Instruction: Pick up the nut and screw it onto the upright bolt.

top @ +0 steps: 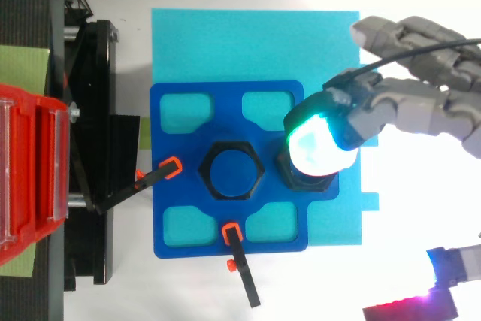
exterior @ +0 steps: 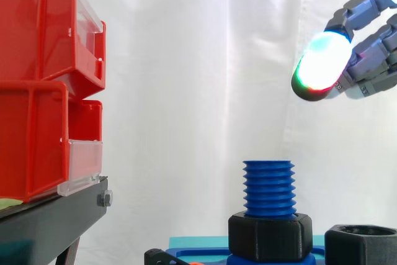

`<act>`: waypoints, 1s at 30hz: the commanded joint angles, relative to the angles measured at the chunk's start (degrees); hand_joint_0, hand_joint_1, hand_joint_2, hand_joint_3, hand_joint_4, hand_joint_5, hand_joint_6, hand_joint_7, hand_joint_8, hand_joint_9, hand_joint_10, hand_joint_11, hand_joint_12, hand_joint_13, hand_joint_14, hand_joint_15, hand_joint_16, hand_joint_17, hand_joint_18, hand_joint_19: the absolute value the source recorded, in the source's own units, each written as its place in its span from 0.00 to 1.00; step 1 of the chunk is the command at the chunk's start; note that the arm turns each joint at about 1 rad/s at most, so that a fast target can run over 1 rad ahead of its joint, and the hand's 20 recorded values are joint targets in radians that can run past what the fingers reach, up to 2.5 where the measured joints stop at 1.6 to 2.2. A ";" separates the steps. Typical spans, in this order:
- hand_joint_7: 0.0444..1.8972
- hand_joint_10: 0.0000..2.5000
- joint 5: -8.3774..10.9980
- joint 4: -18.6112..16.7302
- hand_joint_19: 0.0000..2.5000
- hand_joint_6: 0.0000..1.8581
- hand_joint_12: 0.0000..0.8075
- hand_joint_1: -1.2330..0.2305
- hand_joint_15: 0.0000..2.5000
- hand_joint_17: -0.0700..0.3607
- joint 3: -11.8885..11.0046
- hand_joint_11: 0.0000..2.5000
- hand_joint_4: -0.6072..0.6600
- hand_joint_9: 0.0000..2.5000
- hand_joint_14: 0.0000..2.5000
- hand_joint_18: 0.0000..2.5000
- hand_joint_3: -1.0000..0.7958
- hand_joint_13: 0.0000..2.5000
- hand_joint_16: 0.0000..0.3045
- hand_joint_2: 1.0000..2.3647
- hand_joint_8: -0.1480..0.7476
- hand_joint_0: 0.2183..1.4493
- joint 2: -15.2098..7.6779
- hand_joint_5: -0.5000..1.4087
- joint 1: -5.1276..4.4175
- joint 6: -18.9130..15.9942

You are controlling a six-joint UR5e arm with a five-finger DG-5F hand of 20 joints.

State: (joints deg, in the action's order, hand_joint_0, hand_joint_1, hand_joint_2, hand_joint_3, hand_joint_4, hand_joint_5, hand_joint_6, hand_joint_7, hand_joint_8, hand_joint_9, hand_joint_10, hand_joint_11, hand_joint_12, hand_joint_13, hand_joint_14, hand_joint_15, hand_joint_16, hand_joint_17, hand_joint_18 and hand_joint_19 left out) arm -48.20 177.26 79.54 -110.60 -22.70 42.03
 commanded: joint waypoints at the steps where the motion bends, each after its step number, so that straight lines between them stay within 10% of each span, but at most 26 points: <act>1: 0.40 0.00 -0.75 0.89 0.00 0.27 0.45 0.43 0.00 0.39 0.00 0.00 0.67 0.13 0.00 0.03 0.28 0.11 0.14 0.00 0.51 0.20 -1.73 0.14 -0.59 2.26; 12: 0.40 0.00 2.24 -0.60 0.00 0.27 0.46 0.39 0.00 0.39 0.09 0.00 0.68 0.13 0.00 0.04 0.28 0.12 0.14 0.00 0.52 0.18 -2.08 0.14 -2.44 14.39; 20: 0.40 0.00 2.77 -6.58 0.00 0.27 0.46 0.38 0.00 0.40 6.24 0.00 0.68 0.13 0.00 0.04 0.28 0.12 0.15 0.00 0.52 0.17 -2.08 0.14 -3.40 15.36; 30: 0.40 0.00 2.59 -8.07 0.00 0.27 0.46 0.39 0.00 0.40 6.51 0.00 0.69 0.13 0.00 0.04 0.28 0.12 0.15 0.00 0.52 0.17 -1.99 0.14 -3.49 16.59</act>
State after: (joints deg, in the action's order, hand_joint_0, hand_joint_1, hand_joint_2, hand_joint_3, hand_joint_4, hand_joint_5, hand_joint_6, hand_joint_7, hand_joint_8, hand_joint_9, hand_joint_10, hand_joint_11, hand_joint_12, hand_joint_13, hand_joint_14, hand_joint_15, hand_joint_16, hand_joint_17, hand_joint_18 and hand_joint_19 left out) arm -45.65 168.99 85.97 -112.63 -26.17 58.30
